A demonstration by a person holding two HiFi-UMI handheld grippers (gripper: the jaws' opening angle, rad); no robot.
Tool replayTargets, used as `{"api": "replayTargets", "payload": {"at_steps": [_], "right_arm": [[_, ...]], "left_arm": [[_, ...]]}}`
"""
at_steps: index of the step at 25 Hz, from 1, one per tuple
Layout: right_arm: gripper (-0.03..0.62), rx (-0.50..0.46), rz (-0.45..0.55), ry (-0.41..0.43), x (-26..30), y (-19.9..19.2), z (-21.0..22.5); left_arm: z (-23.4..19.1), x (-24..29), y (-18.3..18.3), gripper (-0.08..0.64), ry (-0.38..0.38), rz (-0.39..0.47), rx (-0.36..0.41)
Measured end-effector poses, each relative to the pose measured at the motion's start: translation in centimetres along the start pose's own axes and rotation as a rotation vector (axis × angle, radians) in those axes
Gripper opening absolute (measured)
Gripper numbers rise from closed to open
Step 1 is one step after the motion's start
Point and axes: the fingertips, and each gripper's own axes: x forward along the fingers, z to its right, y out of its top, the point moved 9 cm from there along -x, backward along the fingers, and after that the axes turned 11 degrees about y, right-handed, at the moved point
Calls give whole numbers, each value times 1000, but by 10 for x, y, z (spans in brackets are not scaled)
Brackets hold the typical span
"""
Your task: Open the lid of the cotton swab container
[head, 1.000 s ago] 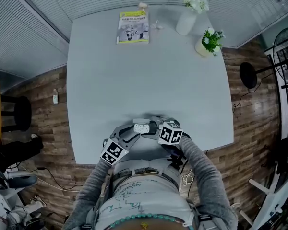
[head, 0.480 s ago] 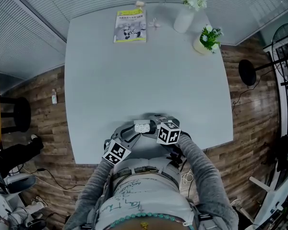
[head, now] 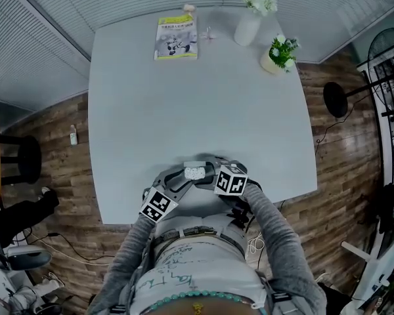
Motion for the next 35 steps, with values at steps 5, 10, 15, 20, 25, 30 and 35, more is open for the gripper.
{"api": "replayTargets", "payload": {"at_steps": [5,10,15,20,25,30,35], "right_arm": [[287,36,-3,-31,-13,-1,-7],[287,98,-12,-64,-31,-7,-17],[271,148,-3,-119,-46,-10,-27],[150,187,30,-130,-60,-8,-45],[35,164,75,-184,-74,-5,-50],[2,129,119,-196,-84,7,-57],[2,86,190,-219,-94,27,-60]], "left_arm": [[-3,-9,-2,199,24,-5,3],[2,-20,-7,202,35,-23,25],[7,-30,-11,202,58,-27,15],[17,-38,-7,182,68,-30,26],[26,-41,-2,74,68,-8,61],[35,-48,22,0,63,66,38],[38,-51,42,-2,76,123,23]]}}
